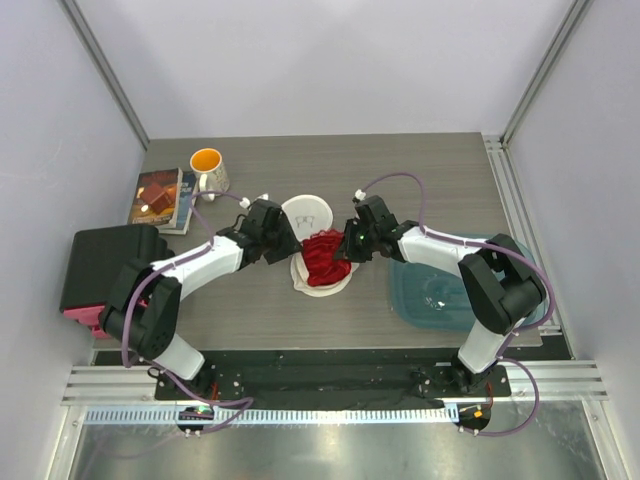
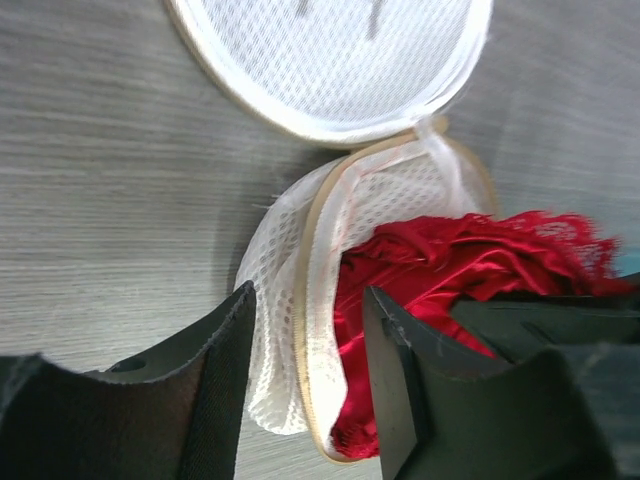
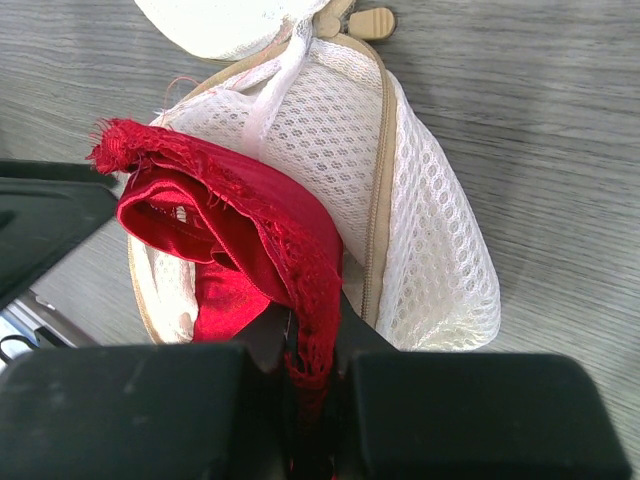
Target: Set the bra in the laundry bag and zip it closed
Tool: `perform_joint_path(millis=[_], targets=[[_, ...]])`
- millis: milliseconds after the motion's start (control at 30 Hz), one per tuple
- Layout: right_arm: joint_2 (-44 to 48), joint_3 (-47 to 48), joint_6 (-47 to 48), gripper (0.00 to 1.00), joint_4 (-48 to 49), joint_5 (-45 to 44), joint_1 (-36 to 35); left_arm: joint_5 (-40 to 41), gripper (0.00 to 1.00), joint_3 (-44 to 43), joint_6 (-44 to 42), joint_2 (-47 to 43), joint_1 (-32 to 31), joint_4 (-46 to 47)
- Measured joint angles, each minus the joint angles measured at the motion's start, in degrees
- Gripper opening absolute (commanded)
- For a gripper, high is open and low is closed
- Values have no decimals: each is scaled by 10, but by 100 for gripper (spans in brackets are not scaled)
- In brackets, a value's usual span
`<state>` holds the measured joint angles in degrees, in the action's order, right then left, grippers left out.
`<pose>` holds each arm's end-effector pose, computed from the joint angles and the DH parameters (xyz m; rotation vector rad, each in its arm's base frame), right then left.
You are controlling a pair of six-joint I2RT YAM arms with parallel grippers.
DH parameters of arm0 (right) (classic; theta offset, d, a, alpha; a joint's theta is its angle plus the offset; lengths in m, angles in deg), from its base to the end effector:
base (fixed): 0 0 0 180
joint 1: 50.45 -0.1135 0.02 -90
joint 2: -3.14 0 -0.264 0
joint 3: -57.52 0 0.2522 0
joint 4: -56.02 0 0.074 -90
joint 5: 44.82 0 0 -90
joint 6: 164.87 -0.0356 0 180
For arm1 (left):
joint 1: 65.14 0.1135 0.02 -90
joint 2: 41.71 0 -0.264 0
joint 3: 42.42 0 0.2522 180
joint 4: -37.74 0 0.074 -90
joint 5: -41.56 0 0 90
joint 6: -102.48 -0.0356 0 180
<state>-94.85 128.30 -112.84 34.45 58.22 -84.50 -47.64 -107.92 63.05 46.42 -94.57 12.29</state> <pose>0.2877 0.2041 0.1779 -0.0225 2.5737 0.8063 0.2767 -0.1555 0.1988 -0.4663 2.4623 -0.6037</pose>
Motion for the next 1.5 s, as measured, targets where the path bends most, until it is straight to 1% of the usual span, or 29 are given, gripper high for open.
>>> perform_joint_path(millis=[100, 200, 233, 300, 333, 433, 600, 700, 800, 967, 1100, 1133, 1167, 1200, 1267, 1300, 1333, 1400, 1467, 1500], targets=[[0, 0, 2, 1, 0, 0, 0, -10, 48, 0, 0, 11, 0, -2], [0, 0, 4, 1, 0, 1, 0, -27, 32, -1, -2, 28, 0, 3], [0, 0, 4, 1, 0, 2, 0, -31, 23, -2, -2, 35, 0, 4], [0, 0, 5, 1, 0, 2, 0, -39, 13, -4, -2, 49, 0, 7], [0, 0, 6, 1, 0, 2, 0, -41, 6, -4, -6, 52, 0, 8], [0, 0, 9, 1, 0, 2, 0, -40, 0, -4, -17, 50, -2, 11], [0, 0, 20, 1, 0, 9, 0, -6, 0, -4, -49, 13, -29, 12], [0, 1, 34, 1, -6, 24, 0, 26, 0, -4, -77, -22, -75, 20], [0, 5, 50, 1, -17, 37, 0, 36, 0, 7, -95, -49, -108, 48], [-3, 21, 63, 1, -26, 47, -11, 32, 0, 31, -105, -58, -116, 86], [-16, 43, 67, 1, -29, 33, -30, 24, 0, 41, -106, -63, -125, 100], [-18, 47, 69, 1, -33, 25, -33, 24, 2, 47, -106, -70, -129, 102], [-19, 49, 72, 1, -37, 19, -35, 24, 6, 54, -105, -80, -131, 101], [-20, 51, 75, 1, -42, 10, -35, 27, 14, 58, -105, -90, -133, 97], [-20, 52, 76, 1, -47, -1, -35, 35, 27, 60, -105, -109, -135, 78], [-20, 52, 76, 1, -47, -4, -35, 39, 41, 60, -105, -115, -136, 71], [-20, 52, 75, 1, -47, -6, -35, 41, 46, 60, -105, -120, -136, 63], [-20, 52, 74, 2, -47, -7, -34, 44, 53, 61, -106, -126, -136, 49], [-20, 52, 72, 7, -48, -7, -33, 46, 55, 66, -107, -137, -136, 39], [-20, 52, 71, 11, -48, -7, -33, 46, 55, 71, -108, -146, -137, 36]])
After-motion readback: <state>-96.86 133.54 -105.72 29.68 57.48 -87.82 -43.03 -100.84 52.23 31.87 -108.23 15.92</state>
